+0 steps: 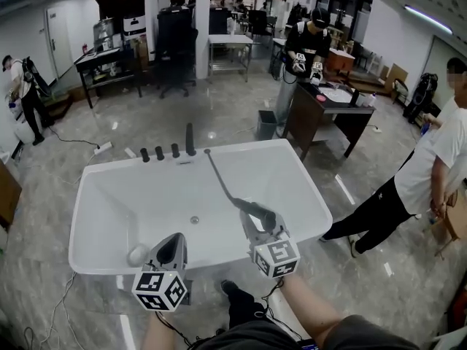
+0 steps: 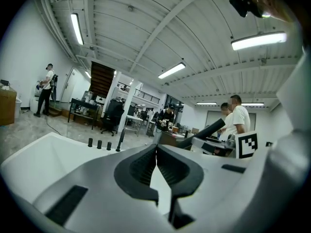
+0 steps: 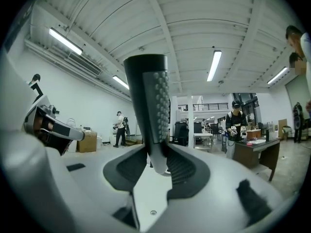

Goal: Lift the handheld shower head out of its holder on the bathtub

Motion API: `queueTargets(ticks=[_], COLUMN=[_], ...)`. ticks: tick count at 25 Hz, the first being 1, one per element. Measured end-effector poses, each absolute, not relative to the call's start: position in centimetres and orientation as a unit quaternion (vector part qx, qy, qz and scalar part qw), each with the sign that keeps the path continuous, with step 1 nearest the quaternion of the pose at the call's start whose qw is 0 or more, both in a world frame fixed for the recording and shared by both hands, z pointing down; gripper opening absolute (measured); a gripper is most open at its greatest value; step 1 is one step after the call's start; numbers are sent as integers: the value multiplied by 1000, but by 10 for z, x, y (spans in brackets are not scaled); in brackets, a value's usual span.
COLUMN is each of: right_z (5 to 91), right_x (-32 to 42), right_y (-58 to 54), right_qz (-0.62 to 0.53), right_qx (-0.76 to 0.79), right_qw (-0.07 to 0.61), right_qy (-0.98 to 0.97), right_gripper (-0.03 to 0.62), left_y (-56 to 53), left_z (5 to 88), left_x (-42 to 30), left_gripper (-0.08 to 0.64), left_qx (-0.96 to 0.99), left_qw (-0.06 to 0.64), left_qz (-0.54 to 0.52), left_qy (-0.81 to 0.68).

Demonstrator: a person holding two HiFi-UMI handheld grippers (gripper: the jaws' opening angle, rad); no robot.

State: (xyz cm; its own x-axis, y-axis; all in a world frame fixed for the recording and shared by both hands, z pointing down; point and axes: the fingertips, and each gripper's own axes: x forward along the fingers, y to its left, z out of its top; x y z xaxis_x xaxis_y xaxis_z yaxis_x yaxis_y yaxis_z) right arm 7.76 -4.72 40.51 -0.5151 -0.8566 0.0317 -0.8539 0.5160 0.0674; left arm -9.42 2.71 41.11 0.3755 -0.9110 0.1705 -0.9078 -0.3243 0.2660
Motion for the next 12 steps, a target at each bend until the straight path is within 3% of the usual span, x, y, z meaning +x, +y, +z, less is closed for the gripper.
queueTargets(ticks=[12], right_z=[434], right_x=[77], right_y=[10], right_qz=[-8], right_qx=[489], right_qw=[56], right_qy=[-871], right_gripper=[135], left_y=[72], left_z=[424], left_x=[-97], left_gripper=[15], left_qx=[809], left_qw=[179], left_qz=[-14], left_qy=[-559])
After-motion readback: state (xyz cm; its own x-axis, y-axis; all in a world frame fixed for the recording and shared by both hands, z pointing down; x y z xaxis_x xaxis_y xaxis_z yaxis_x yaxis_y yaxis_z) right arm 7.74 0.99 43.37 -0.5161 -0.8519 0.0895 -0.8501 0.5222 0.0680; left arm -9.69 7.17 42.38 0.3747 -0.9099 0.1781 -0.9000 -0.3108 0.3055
